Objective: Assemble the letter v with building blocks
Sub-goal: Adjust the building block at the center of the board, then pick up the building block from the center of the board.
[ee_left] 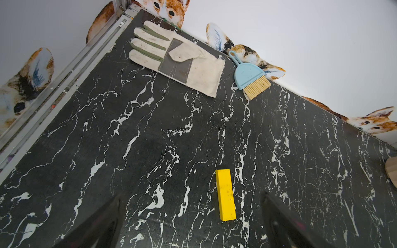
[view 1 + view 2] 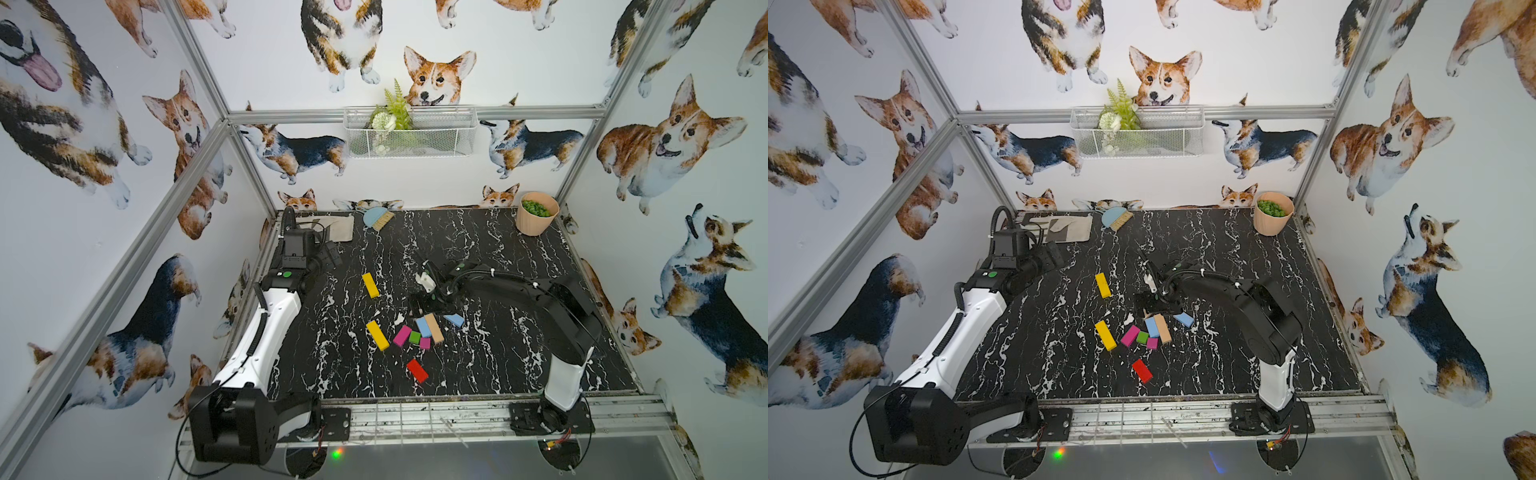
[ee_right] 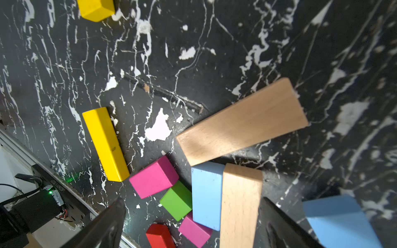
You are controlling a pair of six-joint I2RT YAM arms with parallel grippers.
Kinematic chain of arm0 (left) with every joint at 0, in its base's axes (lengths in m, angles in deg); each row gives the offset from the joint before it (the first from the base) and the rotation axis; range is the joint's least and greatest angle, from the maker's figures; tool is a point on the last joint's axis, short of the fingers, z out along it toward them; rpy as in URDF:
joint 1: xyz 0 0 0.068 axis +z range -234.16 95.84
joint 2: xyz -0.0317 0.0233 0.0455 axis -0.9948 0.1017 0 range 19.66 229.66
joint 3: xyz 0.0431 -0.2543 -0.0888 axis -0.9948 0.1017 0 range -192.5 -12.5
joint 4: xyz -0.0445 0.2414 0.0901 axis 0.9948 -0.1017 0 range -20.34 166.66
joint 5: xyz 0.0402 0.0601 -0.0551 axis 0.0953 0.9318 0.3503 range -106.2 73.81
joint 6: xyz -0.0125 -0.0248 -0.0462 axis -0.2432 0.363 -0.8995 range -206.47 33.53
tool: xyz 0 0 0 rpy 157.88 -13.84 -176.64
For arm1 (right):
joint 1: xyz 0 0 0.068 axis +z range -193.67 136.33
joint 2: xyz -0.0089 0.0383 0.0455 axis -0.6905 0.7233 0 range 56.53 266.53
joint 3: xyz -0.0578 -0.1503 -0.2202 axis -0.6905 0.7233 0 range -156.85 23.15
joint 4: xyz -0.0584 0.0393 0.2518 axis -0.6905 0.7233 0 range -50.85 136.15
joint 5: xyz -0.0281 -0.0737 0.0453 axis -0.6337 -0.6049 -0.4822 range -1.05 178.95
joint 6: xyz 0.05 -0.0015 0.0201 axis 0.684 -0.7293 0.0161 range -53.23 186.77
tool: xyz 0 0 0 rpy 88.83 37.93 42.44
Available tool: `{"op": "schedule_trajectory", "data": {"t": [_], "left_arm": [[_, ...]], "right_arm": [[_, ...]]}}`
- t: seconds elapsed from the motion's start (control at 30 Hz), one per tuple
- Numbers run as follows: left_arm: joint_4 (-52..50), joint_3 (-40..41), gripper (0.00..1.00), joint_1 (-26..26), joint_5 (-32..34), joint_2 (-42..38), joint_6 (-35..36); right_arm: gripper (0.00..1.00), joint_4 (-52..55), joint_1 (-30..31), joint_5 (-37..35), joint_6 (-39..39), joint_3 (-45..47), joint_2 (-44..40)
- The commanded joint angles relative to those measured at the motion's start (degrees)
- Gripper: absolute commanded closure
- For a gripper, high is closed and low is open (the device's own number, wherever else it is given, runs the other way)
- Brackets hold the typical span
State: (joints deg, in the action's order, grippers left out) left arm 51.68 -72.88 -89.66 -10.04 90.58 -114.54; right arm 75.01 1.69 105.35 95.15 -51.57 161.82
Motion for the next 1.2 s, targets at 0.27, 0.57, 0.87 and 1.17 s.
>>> {"op": "schedule_trajectory", "data": {"t": [0.27,0.57,0.87,1.17], "left_arm": [[2.14,-0.08,0.0,0.22,-0.13,0.4,0.31],[2.62,0.26,0.0,0.22,-0.56,0.28,-0.07],[3.0,0.44,0.0,0.22,-0.92,0.36,-0.14],[3.11,0.35,0.0,0.2,-0.87,0.53,0.07]], "right_arm": [[0.04,13.44,-1.52,-22.08,-10.04,6.32,-8.44],[0.04,11.55,-3.33,-22.56,-11.81,7.53,-5.58],[0.05,9.1,-3.7,-21.87,-11.81,6.73,-2.19],[0.08,7.66,-4.88,-21.66,-11.69,5.26,0.56]]}}
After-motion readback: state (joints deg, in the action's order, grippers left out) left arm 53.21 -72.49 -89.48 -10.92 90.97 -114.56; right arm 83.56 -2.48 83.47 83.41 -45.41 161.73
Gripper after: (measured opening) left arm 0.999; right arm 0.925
